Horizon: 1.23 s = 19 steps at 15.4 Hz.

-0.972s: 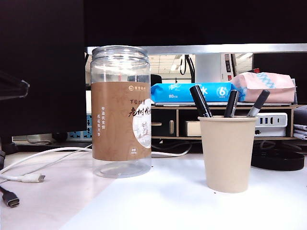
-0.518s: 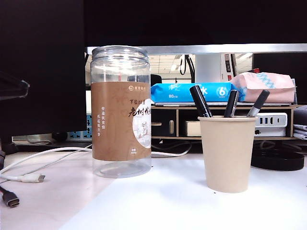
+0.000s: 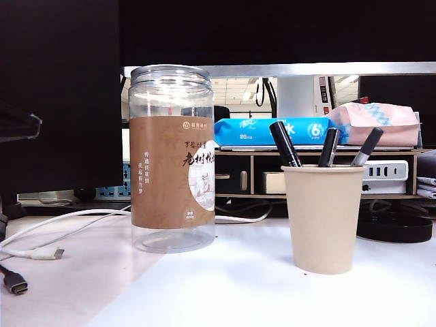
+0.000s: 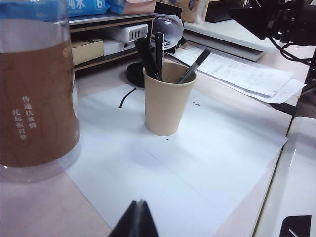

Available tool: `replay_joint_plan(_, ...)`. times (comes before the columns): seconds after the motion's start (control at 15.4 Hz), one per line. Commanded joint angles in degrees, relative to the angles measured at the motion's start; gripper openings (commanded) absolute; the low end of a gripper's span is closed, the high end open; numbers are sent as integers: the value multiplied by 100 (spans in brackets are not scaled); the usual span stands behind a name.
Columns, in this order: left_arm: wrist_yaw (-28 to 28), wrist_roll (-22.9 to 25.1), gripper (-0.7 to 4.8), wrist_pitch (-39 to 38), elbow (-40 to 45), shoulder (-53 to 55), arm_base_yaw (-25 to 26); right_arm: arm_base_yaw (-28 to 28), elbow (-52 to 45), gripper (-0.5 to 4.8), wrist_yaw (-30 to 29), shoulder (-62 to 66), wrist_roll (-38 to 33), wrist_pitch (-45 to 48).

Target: Pick up the marker from the paper cup and put it on the table.

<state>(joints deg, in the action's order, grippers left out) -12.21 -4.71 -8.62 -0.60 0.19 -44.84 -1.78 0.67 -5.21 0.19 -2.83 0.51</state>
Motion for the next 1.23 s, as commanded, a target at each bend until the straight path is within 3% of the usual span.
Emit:
replay_joint_plan(0.06, -55, 20, -4, -57, 4, 2, -9, -4, -9, -5, 424, -2, 844, -2)
replay_joint_plan(0.19, -52, 20, -4, -57, 4, 2, -7, 22, 72, -5, 245, -2, 1193, 216)
replay_joint_plan(0.39, -55, 20, -4, -55, 4, 0, -7, 13, 619, -5, 140, -2, 1139, 463)
replay_joint_plan(0.45, -52, 20, -4, -55, 4, 0, -7, 17, 678, -6, 105, -2, 1193, 951)
replay_joint_plan(0.58, -52, 20, -4, -57, 4, 0, -7, 20, 682, -5, -295, 0, 1200, 1709)
replay_joint_plan(0.65, -55, 17, -4, -55, 4, 2, -7, 15, 726, -5, -592, 0, 1539, 1799)
replay_joint_plan(0.78, -52, 17, -4, -57, 4, 0, -7, 24, 940, -5, -1438, 0, 2144, 1357)
replay_joint_plan(1.04, -52, 20, -4, -55, 4, 0, -7, 22, 1283, -5, -2179, 39, 2024, 555)
replay_joint_plan(1.23, -52, 17, -4, -55, 4, 0, -7, 20, 2031, -5, -2371, 763, 1427, 212)
